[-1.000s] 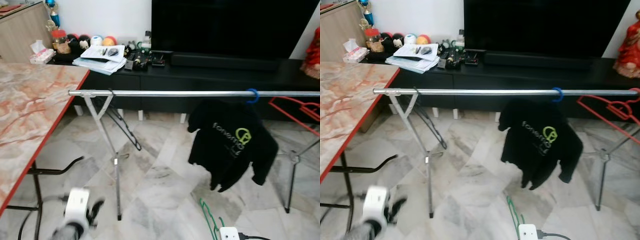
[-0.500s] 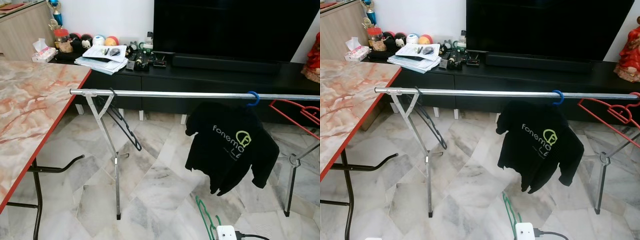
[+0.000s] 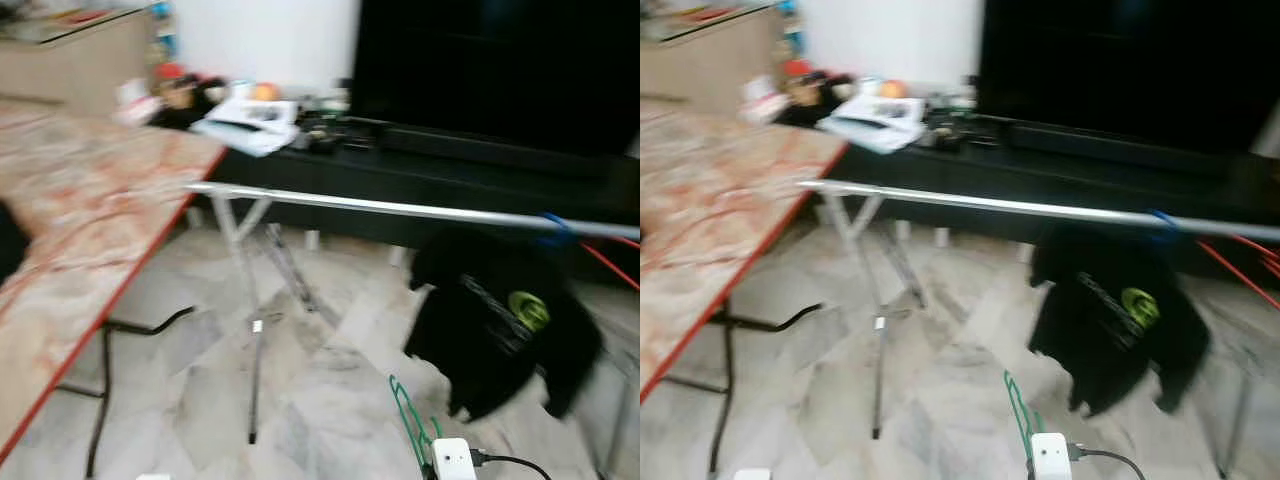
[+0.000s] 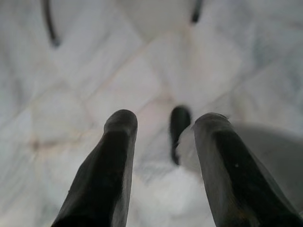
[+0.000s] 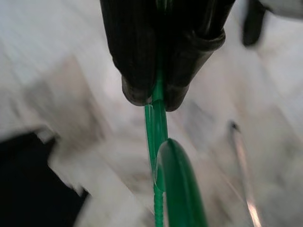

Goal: Hang hanger

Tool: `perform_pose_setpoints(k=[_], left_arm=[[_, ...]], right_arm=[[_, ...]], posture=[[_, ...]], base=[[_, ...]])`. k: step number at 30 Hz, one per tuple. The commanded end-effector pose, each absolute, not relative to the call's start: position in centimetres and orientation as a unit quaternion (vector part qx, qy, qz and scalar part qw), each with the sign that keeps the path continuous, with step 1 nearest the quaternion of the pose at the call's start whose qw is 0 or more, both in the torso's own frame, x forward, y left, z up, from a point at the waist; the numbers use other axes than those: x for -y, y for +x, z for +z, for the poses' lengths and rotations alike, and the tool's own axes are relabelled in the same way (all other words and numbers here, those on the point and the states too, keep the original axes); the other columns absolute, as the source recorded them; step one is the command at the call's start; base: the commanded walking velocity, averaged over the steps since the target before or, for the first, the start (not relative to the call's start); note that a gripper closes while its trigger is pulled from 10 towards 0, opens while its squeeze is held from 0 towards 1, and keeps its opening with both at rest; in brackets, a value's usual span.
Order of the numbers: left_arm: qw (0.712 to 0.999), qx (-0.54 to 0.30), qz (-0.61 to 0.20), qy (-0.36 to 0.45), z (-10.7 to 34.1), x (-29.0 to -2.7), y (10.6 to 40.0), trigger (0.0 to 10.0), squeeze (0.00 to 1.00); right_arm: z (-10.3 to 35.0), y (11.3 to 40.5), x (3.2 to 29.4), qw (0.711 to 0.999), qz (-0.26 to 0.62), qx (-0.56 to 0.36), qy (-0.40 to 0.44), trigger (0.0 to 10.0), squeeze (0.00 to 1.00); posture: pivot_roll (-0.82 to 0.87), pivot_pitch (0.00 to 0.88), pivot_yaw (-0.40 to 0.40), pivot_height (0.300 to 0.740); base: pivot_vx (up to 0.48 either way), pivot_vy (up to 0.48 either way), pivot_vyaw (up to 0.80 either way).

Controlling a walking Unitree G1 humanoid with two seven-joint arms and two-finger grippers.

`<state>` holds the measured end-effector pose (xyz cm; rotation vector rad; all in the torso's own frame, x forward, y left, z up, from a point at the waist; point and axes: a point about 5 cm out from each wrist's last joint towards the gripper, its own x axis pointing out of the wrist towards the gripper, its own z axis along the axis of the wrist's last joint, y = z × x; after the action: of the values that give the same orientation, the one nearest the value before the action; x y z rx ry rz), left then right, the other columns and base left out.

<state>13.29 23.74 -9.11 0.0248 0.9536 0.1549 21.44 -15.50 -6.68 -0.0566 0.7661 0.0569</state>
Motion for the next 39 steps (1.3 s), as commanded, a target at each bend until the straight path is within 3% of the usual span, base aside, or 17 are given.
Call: perform_pose_setpoints(k=[1,9,23,39], left_arm=[[0.891,-0.45,0.064,0.007,-9.1,-23.0,13.9,10.0,0.0],[0.886,-0.46,0.064,0.007,-9.3,-23.0,13.4,10.0,0.0],[0.887,-0.458,0.064,0.006,-9.2,-23.2,13.5,10.0,0.0],[0.891,-0.452,0.035,0.01,-9.3,-21.3,14.4,10.0,0.0]], right_arm=[[-7.2,20.3,17.1,0.921,0.004,-0.388,-0.031,10.0,0.0],[-7.1,20.6,17.0,0.923,0.003,-0.384,-0.032,10.0,0.0],[-4.9,24.1,16.2,0.946,-0.004,-0.323,-0.005,10.0,0.0],[-2.2,26.8,16.3,0.971,-0.056,-0.231,0.019,10.0,0.0]], posture=[[0.07,0.021,-0.038,0.74],[0.08,0.022,-0.037,0.74],[0.08,0.048,-0.042,0.74],[0.08,0.064,-0.048,0.74]], base=[[0.292,0.0,0.0],[0.292,0.0,0.0],[0.275,0.0,0.0],[0.0,0.0,0.0]])
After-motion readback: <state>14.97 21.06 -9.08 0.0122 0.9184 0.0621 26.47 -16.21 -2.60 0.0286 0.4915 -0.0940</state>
